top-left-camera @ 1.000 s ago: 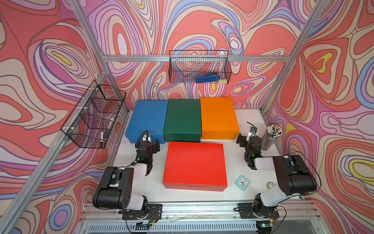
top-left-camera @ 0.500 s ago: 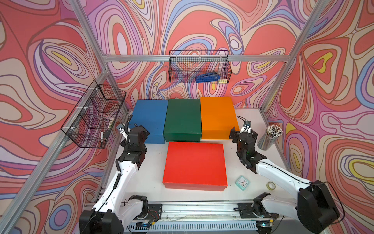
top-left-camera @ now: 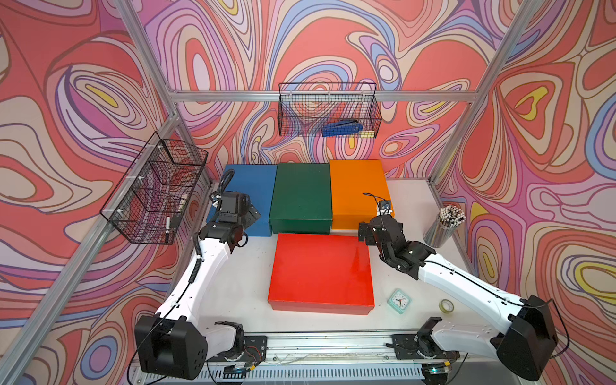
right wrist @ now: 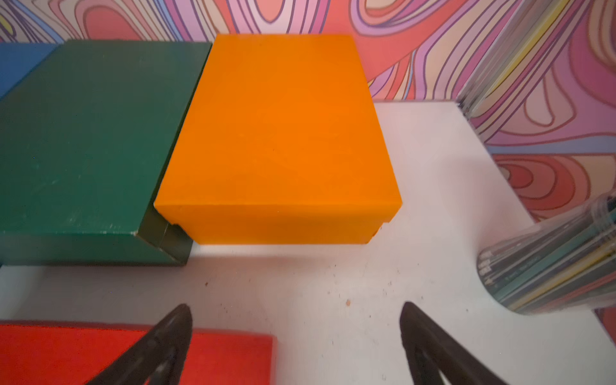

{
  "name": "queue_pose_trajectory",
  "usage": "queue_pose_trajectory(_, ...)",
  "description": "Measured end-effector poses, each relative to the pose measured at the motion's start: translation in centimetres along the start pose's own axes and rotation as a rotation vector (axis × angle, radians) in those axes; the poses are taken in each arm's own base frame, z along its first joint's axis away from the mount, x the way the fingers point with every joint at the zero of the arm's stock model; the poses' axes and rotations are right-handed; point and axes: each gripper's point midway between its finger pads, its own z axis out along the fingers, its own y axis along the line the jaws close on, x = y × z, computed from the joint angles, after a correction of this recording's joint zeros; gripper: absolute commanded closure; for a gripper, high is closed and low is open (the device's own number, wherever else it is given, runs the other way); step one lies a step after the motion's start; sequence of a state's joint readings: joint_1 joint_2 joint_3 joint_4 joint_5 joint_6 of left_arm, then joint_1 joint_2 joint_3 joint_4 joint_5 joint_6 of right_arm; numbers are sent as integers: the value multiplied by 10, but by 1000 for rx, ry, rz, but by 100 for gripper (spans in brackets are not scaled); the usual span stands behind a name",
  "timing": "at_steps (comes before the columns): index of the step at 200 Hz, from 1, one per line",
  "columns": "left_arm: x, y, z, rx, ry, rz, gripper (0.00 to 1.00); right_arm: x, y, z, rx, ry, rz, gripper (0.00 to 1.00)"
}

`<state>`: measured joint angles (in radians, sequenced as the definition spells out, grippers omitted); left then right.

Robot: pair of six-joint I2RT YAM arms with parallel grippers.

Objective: Stack the shoeboxes
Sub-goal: Pick up the shoebox from the center of the board.

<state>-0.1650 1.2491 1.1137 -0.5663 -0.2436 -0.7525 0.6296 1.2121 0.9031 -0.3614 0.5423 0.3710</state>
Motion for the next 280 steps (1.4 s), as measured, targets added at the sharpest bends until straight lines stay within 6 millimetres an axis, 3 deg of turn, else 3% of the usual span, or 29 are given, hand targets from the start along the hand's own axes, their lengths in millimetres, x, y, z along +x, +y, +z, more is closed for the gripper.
queue_pose_trajectory(27, 41, -18, -7, 69, 127, 59, 4, 19, 7, -10, -82, 95, 23, 2)
queue_pose_trajectory(68, 102, -7, -26, 133, 266, 87, 5, 57, 19, -21, -200, 220, 97, 2)
queue_pose_trajectory(97, 111, -2, -41, 181, 272, 85, 5, 91, 32, -21, -281, 336, 131, 4)
queue_pose_trajectory(121, 117, -1, -44, 206, 290, 84, 8, 106, 47, -19, -345, 398, 169, 4)
queue_pose_trajectory(168, 175, 23, -24, 200, 446, 51, 16, 116, 61, -19, -414, 435, 247, 5)
queue_pose_trajectory(236, 184, -7, -10, 301, 498, -9, 18, 124, 69, -23, -481, 449, 316, 2)
queue_pose_trajectory(280, 181, -16, -2, 326, 484, -22, 29, 122, 73, -18, -501, 444, 347, 3)
